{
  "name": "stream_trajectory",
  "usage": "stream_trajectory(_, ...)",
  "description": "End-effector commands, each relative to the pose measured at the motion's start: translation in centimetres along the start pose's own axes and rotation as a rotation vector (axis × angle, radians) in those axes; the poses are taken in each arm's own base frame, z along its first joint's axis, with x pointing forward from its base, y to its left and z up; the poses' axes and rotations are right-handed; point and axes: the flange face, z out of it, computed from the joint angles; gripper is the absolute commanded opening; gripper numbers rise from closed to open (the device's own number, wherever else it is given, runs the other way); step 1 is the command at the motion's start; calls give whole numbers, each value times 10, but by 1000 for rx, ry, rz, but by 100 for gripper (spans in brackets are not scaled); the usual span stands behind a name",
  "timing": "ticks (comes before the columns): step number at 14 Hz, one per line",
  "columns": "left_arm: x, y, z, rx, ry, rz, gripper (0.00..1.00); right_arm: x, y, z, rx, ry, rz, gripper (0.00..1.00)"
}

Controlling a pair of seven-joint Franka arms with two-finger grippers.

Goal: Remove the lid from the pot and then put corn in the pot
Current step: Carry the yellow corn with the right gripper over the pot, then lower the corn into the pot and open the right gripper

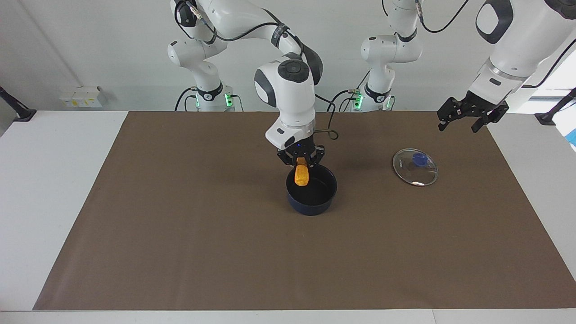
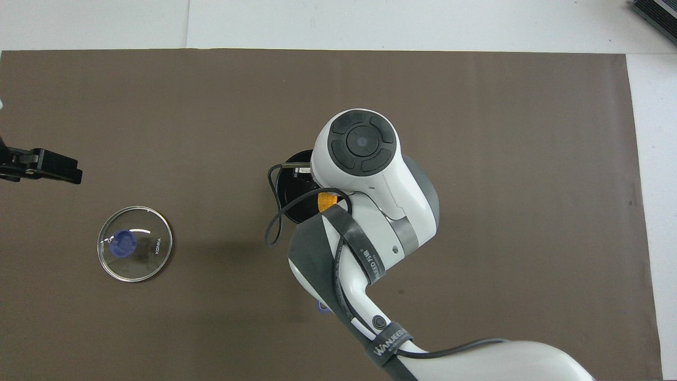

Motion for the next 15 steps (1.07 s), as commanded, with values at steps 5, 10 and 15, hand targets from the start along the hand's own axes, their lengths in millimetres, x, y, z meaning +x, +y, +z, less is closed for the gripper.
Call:
stream_trajectory(5, 0, -6, -5, 17, -39, 6, 100, 10, -23, 44, 107, -29, 59, 0)
stream_trajectory(10, 4, -2, -9, 14, -25, 10, 100, -2, -15, 79, 93, -77, 36, 0)
stream_trajectory(15, 1, -2, -9, 9, -28, 2, 100, -10, -7, 99, 80, -89, 0, 0)
